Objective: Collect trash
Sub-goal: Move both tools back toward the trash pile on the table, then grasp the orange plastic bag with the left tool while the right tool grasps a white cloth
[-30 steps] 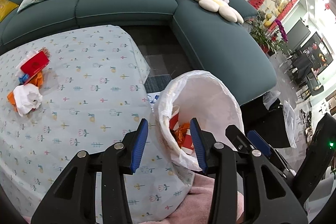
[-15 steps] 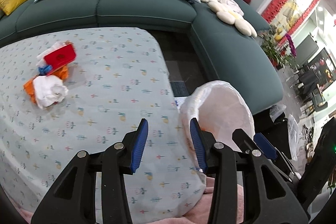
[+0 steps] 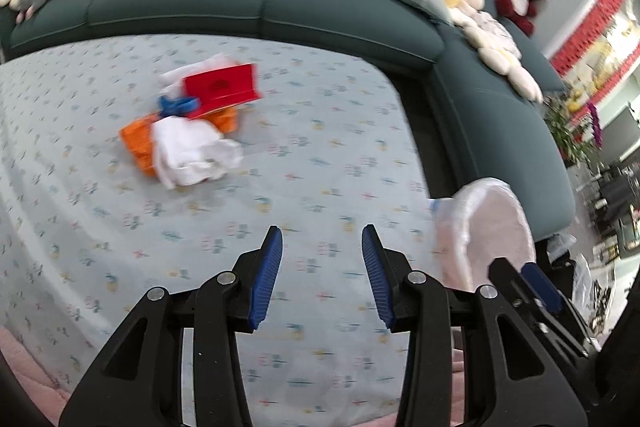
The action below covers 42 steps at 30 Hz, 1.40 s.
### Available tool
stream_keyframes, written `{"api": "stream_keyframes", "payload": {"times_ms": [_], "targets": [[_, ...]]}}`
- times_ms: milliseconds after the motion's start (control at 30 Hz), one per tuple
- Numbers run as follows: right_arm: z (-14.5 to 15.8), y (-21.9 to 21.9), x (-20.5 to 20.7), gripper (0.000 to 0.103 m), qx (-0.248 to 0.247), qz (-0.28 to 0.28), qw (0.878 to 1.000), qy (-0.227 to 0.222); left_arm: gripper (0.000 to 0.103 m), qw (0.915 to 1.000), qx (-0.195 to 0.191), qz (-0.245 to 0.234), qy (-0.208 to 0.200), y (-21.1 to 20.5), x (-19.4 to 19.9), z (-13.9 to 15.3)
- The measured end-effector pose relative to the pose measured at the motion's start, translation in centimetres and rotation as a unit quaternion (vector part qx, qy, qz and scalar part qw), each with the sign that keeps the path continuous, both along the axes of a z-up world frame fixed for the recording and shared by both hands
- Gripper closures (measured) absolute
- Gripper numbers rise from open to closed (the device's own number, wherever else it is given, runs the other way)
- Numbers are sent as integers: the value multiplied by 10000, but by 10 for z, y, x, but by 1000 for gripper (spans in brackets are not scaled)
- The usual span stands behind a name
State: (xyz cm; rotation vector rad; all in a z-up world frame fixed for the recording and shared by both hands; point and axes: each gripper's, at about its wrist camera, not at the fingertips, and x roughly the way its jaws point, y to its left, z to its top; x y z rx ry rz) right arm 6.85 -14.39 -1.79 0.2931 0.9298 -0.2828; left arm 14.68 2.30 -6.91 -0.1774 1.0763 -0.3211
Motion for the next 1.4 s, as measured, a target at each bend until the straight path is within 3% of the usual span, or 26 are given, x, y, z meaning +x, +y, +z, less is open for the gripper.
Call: {"api": "stream_keyframes", "payload": {"times_ms": [467, 667, 867, 1167, 1300, 1400], "targets": [[-30, 88, 61, 36, 116, 748, 9964, 374, 62, 9962, 425, 733, 187, 107, 38, -32], [-47, 126, 97, 38, 175, 1044, 9930, 519, 59, 9935, 503, 976, 291, 150, 71, -49], [-65, 158, 138, 39, 258, 1246, 9899, 632, 59, 9930, 461, 1035, 320, 169, 110, -60], [-102, 185, 177, 40, 243, 1455, 9847, 927, 59, 9942, 252, 846, 611, 163, 151, -90], [-121, 186, 183, 50, 278, 1474, 9822, 1127, 65, 9947, 161, 689, 749, 156, 160, -105], [-133, 184, 184, 65, 359, 1467, 9806, 1253, 82, 9948, 77, 566, 844, 150, 162, -113]]}}
